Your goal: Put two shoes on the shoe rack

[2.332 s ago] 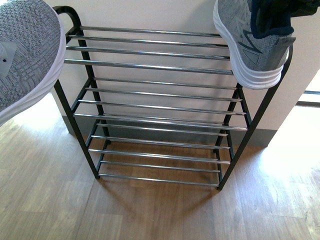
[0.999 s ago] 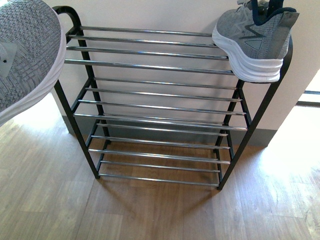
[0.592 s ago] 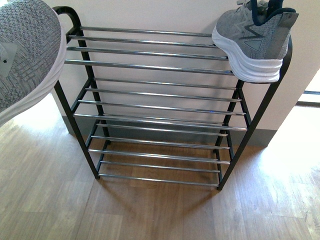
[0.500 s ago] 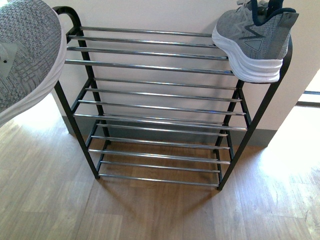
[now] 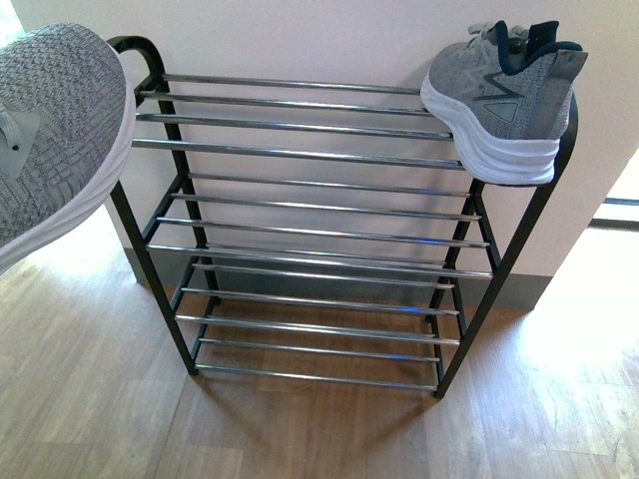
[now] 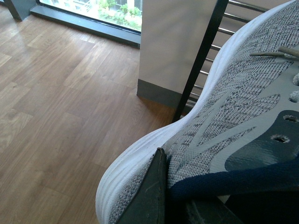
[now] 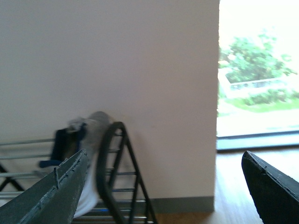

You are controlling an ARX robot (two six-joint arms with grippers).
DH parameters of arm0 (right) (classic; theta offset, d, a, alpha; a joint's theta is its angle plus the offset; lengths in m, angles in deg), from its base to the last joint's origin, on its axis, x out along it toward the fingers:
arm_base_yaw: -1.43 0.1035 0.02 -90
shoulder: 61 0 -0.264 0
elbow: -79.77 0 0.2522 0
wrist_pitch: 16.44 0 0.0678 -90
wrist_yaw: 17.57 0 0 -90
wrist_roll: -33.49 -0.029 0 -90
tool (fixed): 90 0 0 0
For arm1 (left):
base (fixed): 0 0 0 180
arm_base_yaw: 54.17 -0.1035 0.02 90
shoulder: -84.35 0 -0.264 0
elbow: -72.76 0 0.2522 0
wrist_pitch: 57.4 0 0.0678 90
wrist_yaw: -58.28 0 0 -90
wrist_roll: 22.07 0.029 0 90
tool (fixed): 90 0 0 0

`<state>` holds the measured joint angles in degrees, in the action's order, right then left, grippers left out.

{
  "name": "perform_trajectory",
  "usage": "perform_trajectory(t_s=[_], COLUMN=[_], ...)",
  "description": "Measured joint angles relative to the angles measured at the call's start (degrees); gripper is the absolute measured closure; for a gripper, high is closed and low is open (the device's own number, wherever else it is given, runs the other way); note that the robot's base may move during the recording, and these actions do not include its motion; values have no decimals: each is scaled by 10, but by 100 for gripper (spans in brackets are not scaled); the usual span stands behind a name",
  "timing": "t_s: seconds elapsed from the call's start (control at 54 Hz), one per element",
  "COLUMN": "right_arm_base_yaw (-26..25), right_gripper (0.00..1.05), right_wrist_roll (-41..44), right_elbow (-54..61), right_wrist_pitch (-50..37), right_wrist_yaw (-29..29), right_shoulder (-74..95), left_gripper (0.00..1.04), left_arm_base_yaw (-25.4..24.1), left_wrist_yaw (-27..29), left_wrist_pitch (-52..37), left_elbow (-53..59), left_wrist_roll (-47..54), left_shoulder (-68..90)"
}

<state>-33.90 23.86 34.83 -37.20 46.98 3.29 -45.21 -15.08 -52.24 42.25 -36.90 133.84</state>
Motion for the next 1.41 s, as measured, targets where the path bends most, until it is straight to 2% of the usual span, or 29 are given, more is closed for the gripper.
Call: perform_trajectory(t_s=[0.111,0.148,0.222,0.278,0.389,0.555,0.611,0.74,1.147,1.221,1.314,1.406], right_arm_base_yaw=[-4,-2,17,49,90,162,174,214,286,324,348,350], right_gripper=[10,18,28,41,58,95,102,103,103,103,103,103], right_wrist_roll=[2,31,55,74,83,91,92,94,94,94,95,95], right_elbow=[8,14,43,85,134,199,208,236,280,285,290,301], right_wrist_pitch=[1,1,1,1,2,20,25,45,112,129,142,136], right_wrist_yaw=[-6,-53,-60,-42,1,71,83,122,190,242,248,254], right_shoulder=[9,1,-28,-67,-116,-200,-214,-262,-374,-395,-415,-428], left_gripper=[103,103,103,103,103,103,103,103,103,103,103,103], left_arm_base_yaw=[0,0,0,0,0,0,0,0,0,0,0,0], left_wrist_yaw=[0,-1,-1,0,0,-1,-1,0,0,0,0,-1], left_wrist_pitch=[0,0,0,0,0,0,0,0,0,0,0,0], left_elbow=[0,0,0,0,0,0,0,0,0,0,0,0], left_wrist_roll=[0,0,0,0,0,0,0,0,0,0,0,0], left_shoulder=[0,0,0,0,0,0,0,0,0,0,0,0])
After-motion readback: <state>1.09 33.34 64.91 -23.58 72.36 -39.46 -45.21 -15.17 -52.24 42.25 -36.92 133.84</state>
